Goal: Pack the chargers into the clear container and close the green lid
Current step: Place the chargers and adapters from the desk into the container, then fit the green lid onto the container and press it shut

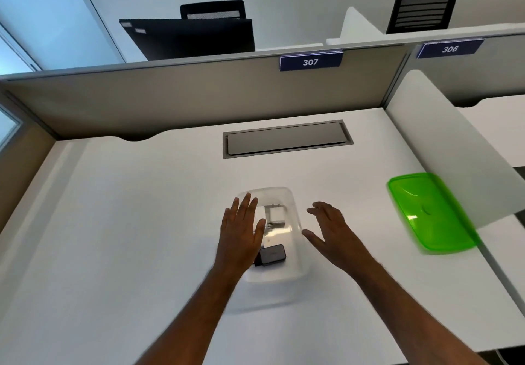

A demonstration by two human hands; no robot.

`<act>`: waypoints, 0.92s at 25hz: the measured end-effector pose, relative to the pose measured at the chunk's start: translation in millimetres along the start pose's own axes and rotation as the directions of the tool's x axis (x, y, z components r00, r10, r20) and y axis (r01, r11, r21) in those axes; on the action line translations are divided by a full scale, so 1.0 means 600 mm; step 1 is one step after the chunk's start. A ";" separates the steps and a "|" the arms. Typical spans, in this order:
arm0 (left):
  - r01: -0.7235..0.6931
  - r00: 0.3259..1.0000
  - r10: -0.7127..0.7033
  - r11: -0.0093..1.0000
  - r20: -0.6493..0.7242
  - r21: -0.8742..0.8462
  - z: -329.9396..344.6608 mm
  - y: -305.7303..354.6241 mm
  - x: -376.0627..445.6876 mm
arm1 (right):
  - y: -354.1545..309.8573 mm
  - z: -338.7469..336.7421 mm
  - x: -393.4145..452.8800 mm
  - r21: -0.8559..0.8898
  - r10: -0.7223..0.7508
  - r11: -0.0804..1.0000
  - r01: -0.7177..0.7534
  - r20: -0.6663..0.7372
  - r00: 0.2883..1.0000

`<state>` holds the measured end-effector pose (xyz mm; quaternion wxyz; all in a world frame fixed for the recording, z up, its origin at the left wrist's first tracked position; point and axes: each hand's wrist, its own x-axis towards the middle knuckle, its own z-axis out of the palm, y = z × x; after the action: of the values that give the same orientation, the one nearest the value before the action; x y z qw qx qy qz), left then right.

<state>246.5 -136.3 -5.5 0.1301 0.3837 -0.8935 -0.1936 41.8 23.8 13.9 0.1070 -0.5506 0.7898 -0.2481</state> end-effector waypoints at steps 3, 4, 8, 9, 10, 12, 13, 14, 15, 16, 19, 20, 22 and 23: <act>-0.024 1.000 0.024 0.999 0.015 0.035 0.022 0.058 0.020 | 0.046 -0.028 -0.008 -0.005 0.047 0.999 -0.047 0.002 0.999; -0.030 0.999 0.029 0.999 0.024 0.034 0.032 0.081 0.027 | 0.064 -0.040 -0.012 -0.016 0.061 0.998 -0.061 0.002 0.998; -0.065 0.997 0.063 0.997 0.039 0.045 0.076 0.170 0.046 | 0.142 -0.080 -0.035 -0.059 0.118 0.991 -0.116 0.020 0.993; -0.081 0.996 0.078 0.995 0.043 0.056 0.088 0.191 0.049 | 0.162 -0.087 -0.042 -0.058 0.135 0.989 -0.133 0.028 0.990; -0.095 0.995 0.092 0.993 0.049 0.063 0.101 0.211 0.053 | 0.181 -0.095 -0.048 -0.052 0.153 0.987 -0.151 0.035 0.988; -0.110 0.992 0.106 0.992 0.076 0.055 0.123 0.243 0.061 | 0.214 -0.106 -0.060 -0.034 0.191 0.981 -0.189 0.042 0.981; -0.117 0.989 0.113 0.992 0.095 0.045 0.135 0.262 0.065 | 0.232 -0.113 -0.068 -0.028 0.213 0.977 -0.212 0.039 0.976; -0.124 0.986 0.119 0.992 0.113 0.036 0.148 0.280 0.069 | 0.250 -0.120 -0.075 -0.030 0.233 0.972 -0.232 0.035 0.972; -0.131 0.983 0.126 0.991 0.132 0.030 0.160 0.298 0.073 | 0.268 -0.127 -0.083 -0.038 0.251 0.968 -0.249 0.032 0.968; -0.137 0.980 0.132 0.990 0.150 0.025 0.172 0.315 0.078 | 0.286 -0.134 -0.090 -0.045 0.269 0.962 -0.267 0.031 0.963; -0.161 0.970 0.154 0.987 0.187 0.022 0.204 0.362 0.093 | 0.336 -0.153 -0.108 -0.038 0.340 0.940 -0.339 0.032 0.940; -0.168 0.967 0.160 0.986 0.197 0.022 0.213 0.375 0.098 | 0.350 -0.159 -0.113 -0.040 0.359 0.933 -0.357 0.031 0.933; -0.178 0.960 0.171 0.984 0.221 0.011 0.234 0.402 0.110 | 0.382 -0.172 -0.121 -0.047 0.385 0.922 -0.383 0.027 0.923; -0.182 0.956 0.176 0.983 0.233 0.004 0.244 0.414 0.115 | 0.396 -0.179 -0.124 -0.043 0.398 0.917 -0.397 0.027 0.917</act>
<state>-13.6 5.4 -19.2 0.0369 0.2776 -0.9361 -0.2129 -171.9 185.8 -23.3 0.1587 -0.3850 0.8876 -0.1969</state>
